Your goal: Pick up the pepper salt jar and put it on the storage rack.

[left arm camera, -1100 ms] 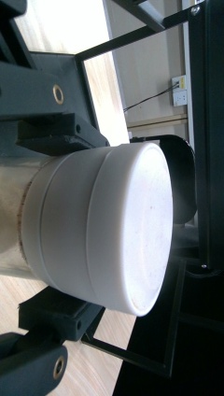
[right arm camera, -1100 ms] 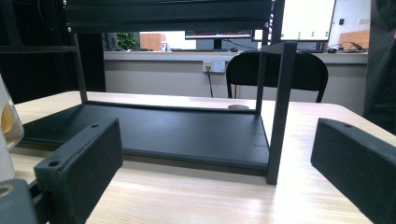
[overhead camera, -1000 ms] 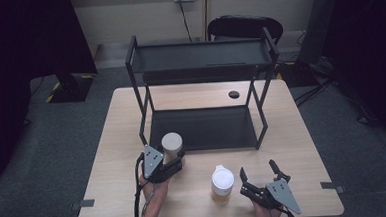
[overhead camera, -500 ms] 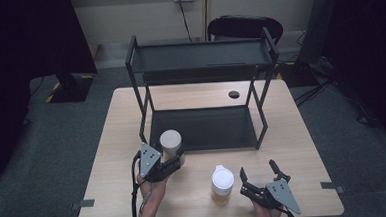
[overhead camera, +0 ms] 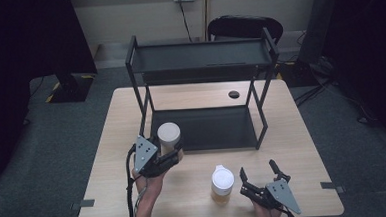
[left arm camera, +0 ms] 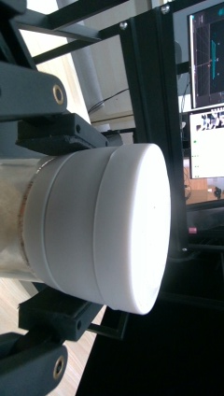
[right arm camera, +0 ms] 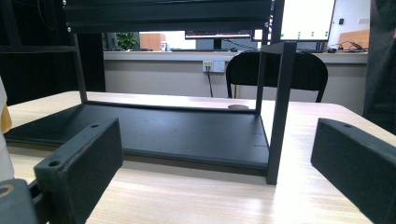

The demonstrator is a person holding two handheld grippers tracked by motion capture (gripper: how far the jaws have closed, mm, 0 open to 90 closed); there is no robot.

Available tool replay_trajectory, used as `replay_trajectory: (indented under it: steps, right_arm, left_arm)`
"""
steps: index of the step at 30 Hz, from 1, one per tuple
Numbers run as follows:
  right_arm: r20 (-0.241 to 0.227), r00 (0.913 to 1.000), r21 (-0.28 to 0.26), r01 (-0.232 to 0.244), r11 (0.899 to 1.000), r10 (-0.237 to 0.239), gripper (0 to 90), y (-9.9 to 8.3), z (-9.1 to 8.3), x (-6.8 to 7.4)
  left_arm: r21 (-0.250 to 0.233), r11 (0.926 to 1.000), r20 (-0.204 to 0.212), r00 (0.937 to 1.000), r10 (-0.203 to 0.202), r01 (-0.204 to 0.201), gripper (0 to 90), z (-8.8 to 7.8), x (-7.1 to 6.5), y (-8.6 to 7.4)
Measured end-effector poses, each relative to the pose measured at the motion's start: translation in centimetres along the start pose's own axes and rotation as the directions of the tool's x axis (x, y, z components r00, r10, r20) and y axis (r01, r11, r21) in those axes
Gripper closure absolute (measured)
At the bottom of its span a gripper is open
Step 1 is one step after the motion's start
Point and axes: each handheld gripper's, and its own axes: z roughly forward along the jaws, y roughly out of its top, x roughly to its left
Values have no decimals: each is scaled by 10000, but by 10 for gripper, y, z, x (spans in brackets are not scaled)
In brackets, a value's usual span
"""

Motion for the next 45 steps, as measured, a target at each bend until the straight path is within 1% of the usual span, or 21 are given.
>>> replay_trajectory:
  steps: [1, 7, 15, 18, 22, 26, 36, 42, 45]
  right_arm:
    - [0, 10000, 0, -2, 10000, 2, 8, 0, 0, 0]
    - [-3, 10000, -2, -1, 10000, 1, 8, 0, 0, 0]
    - [-2, 10000, 0, -1, 10000, 1, 8, 0, 0, 0]
    - [-1, 10000, -1, 0, 10000, 0, 8, 0, 0, 0]
    - [-3, 10000, -3, 2, 10000, -2, 8, 0, 0, 0]
    - [-4, 10000, -1, 3, 10000, -3, 8, 0, 0, 0]
    - [-17, 10000, -1, 5, 10000, -5, 8, 0, 0, 0]
    - [-23, 10000, -1, 7, 10000, -7, 8, 0, 0, 0]
    - [-18, 10000, 11, -18, 10000, 19, 8, 0, 0, 0]
  left_arm:
    - [0, 10000, 0, 10000, 0, 0, 349, 0, 0, 0]
    - [-189, 9998, 76, 9999, 79, -78, 349, -1, 2, 12]
    - [-261, 9993, 188, 9994, 276, -271, 349, 0, 6, 27]
    - [-332, 9992, 210, 9995, 232, -225, 349, 0, 7, 30]
    - [-255, 9991, 246, 9991, 334, -328, 349, 3, 7, 37]
    - [-321, 9988, 244, 9990, 387, -379, 349, 4, 8, 43]
    - [-348, 9979, 184, 9983, 553, -547, 349, 11, 10, 61]
    - [-393, 9981, 290, 9984, 485, -474, 349, 16, 15, 71]
    - [-406, 9977, 281, 9981, 556, -544, 350, 19, 15, 76]
